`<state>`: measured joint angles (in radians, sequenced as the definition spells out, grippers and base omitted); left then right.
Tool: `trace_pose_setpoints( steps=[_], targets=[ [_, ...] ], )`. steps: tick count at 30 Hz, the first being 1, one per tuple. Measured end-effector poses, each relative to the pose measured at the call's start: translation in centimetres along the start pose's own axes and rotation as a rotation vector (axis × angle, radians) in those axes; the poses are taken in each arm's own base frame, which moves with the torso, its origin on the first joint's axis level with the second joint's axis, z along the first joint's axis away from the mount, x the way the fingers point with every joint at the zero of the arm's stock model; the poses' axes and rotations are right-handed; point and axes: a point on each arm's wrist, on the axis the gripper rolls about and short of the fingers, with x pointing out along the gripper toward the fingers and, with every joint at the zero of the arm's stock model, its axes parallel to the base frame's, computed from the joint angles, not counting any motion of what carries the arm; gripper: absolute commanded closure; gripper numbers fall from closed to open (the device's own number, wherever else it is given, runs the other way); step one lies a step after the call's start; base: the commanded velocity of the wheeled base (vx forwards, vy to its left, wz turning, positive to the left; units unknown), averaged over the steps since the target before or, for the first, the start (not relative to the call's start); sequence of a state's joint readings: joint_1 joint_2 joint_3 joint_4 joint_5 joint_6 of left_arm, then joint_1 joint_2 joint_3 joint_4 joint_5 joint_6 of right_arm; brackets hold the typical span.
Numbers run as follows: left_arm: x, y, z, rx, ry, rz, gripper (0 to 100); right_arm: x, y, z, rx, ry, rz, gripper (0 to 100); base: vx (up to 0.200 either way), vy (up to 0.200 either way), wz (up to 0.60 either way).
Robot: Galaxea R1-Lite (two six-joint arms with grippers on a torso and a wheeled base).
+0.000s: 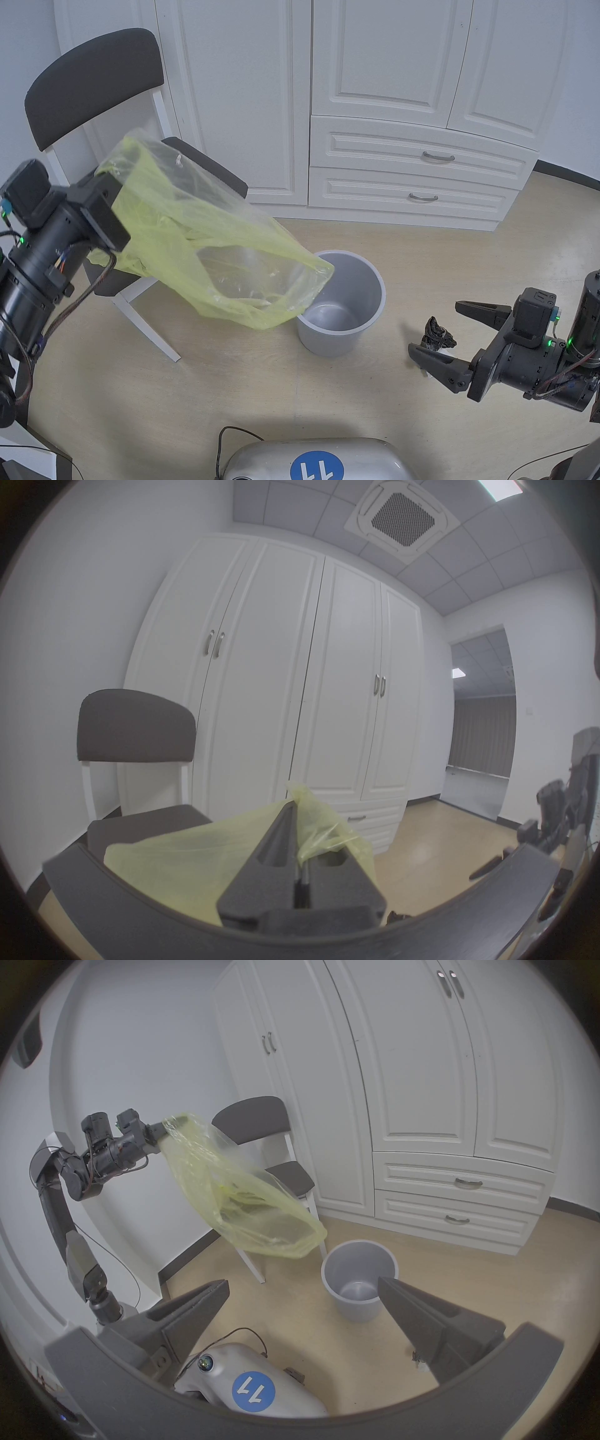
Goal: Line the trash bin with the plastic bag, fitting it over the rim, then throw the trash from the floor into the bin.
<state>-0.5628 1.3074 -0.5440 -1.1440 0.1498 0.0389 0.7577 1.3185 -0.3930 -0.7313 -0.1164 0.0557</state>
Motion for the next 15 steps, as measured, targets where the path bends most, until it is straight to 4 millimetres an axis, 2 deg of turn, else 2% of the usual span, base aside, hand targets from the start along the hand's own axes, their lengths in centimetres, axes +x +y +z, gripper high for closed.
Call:
trace_pose_setpoints(
  steps=[8,15],
  targets=[
    [2.6,-1.1,0.6,-0.026,-0.044,-0.012,100,1.1,0.2,-0.8,0.059,0.036,-0.008,0,0.0,0.0,0.0],
    [3.6,-1.7,0.1,-0.035,-0.035,-0.029,100,2.0,0.3,-1.5,0.066,0.08,-0.007,0,0.0,0.0,0.0]
  ],
)
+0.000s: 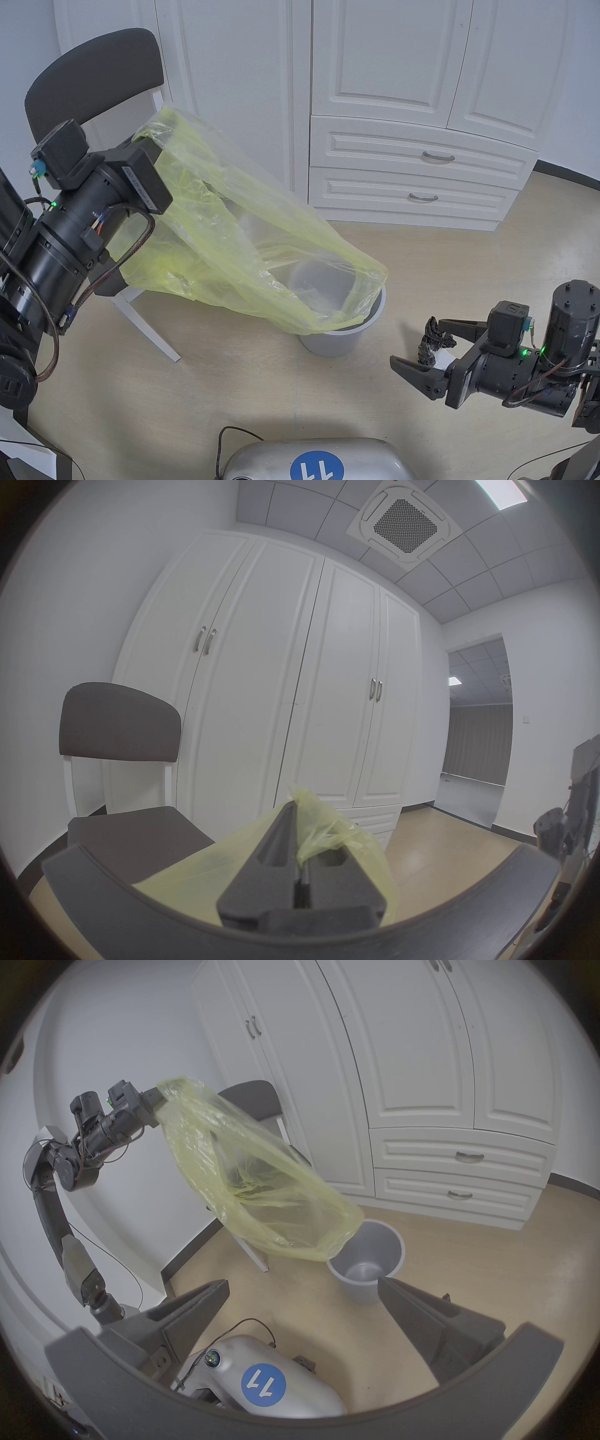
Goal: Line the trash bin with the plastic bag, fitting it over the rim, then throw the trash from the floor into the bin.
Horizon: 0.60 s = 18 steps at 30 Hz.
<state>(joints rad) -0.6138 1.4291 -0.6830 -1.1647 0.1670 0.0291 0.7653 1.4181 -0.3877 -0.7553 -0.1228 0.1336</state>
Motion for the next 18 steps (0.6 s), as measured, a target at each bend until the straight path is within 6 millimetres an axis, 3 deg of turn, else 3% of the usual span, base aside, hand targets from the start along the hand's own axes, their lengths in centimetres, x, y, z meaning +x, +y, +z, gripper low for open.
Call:
trace_pose_setpoints(
  steps=[6,18],
  targets=[
    [0.6,-0.1,-0.6,-0.002,-0.001,0.0,100,1.6,0.0,-1.1,0.009,0.059,-0.015,0,0.0,0.0,0.0],
    [0.7,-0.2,-0.7,-0.004,-0.013,-0.004,100,4.5,0.0,-1.2,0.126,-0.05,-0.049,0,0.0,0.0,0.0]
  ],
)
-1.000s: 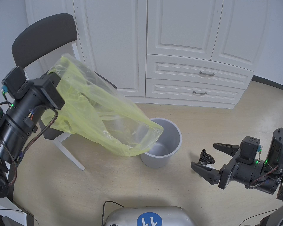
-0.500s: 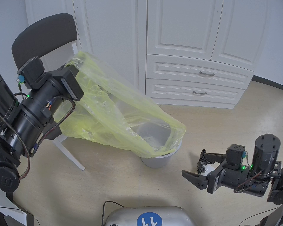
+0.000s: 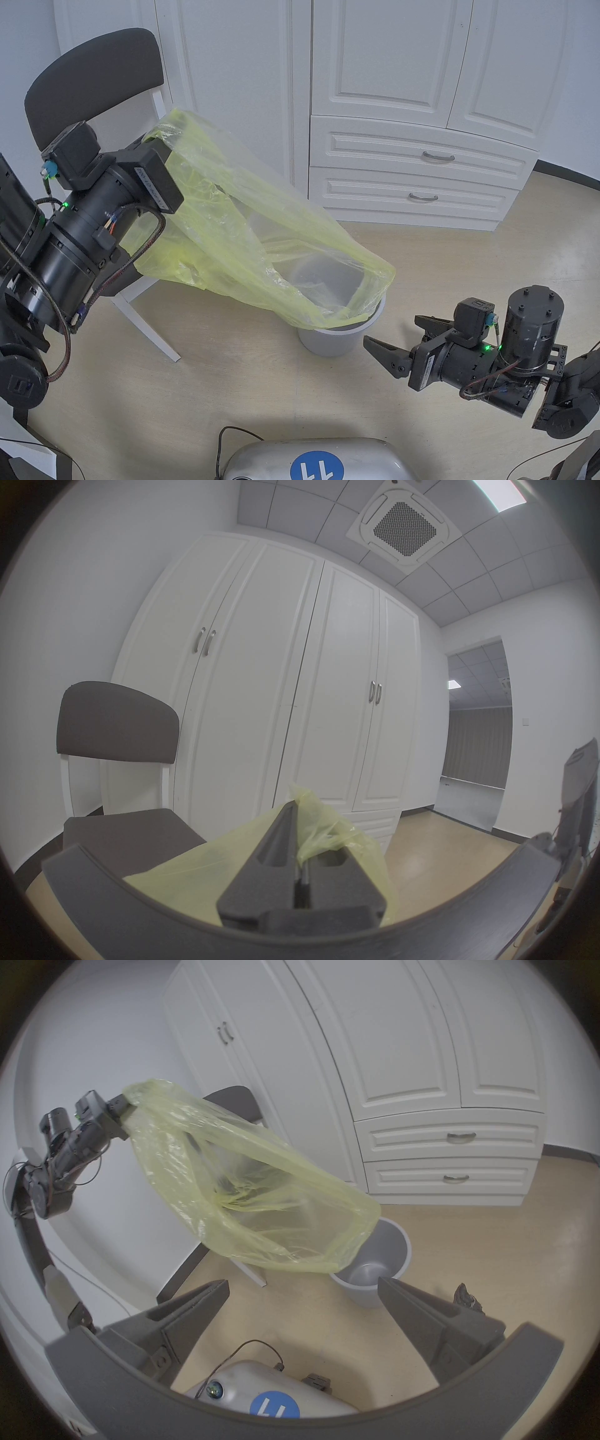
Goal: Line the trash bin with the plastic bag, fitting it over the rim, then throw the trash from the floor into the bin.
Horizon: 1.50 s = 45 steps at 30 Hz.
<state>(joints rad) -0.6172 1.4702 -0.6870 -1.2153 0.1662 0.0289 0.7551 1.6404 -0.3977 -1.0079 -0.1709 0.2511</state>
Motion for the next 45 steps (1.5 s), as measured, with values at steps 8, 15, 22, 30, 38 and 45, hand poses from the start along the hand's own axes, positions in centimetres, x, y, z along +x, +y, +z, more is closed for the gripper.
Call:
trace_pose_setpoints(
  steps=[8,15,22,30,38,45],
  targets=[
    [-0.6,0.1,1.9,-0.017,-0.09,-0.001,100,2.5,0.5,-0.2,0.13,-0.017,-0.03,0,0.0,0.0,0.0],
    [-1.5,0.2,3.3,-0.027,-0.136,-0.008,100,3.8,1.6,0.7,0.28,-0.059,-0.002,0,0.0,0.0,0.0],
    [-2.1,-0.1,4.2,-0.041,-0.162,-0.025,100,4.0,2.3,2.4,0.351,-0.208,0.077,0,0.0,0.0,0.0],
    [-2.6,-0.5,4.5,-0.056,-0.167,-0.05,100,4.4,2.1,2.2,0.373,-0.307,0.117,0,0.0,0.0,0.0],
    [-3.4,-1.2,4.9,-0.077,-0.174,-0.088,100,5.3,1.5,1.2,0.365,-0.28,0.085,0,0.0,0.0,0.0],
    [-4.2,-1.6,5.5,-0.095,-0.184,-0.12,100,5.4,0.7,1.8,0.369,-0.333,0.076,0,0.0,0.0,0.0]
  ],
)
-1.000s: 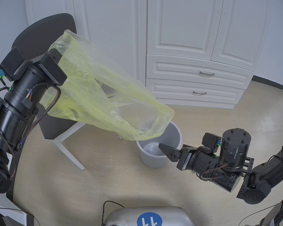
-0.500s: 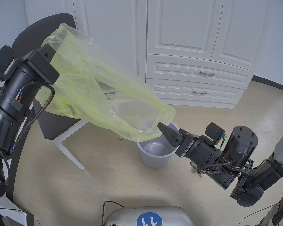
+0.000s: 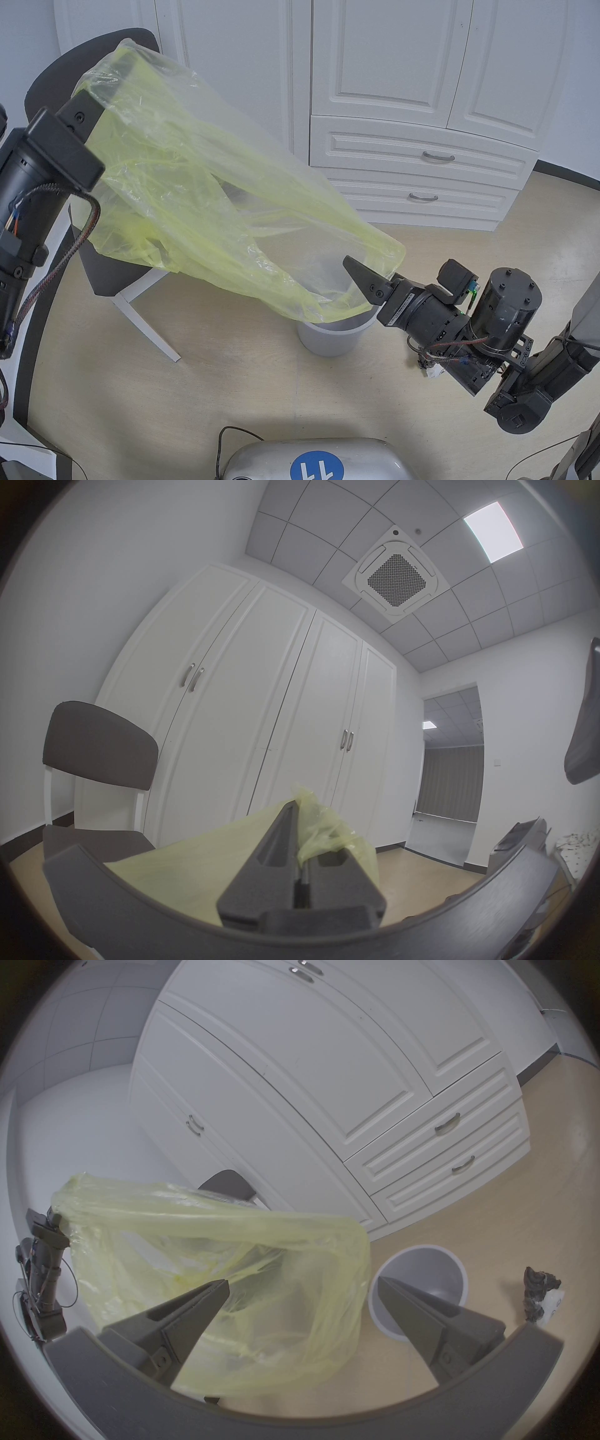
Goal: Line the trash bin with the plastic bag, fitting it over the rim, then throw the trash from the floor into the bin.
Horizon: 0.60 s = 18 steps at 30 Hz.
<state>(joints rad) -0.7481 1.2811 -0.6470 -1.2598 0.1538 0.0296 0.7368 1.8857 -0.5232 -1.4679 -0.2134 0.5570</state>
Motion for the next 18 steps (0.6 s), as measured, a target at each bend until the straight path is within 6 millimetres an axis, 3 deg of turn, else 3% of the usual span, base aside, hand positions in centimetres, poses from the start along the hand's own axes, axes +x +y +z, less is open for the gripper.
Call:
trace_pose_setpoints(
  steps=[18],
  targets=[
    [-0.6,-0.3,0.7,-0.015,-0.018,-0.02,100,-0.2,-2.2,2.1,-0.11,-0.033,-0.054,0,0.0,0.0,0.0]
  ],
)
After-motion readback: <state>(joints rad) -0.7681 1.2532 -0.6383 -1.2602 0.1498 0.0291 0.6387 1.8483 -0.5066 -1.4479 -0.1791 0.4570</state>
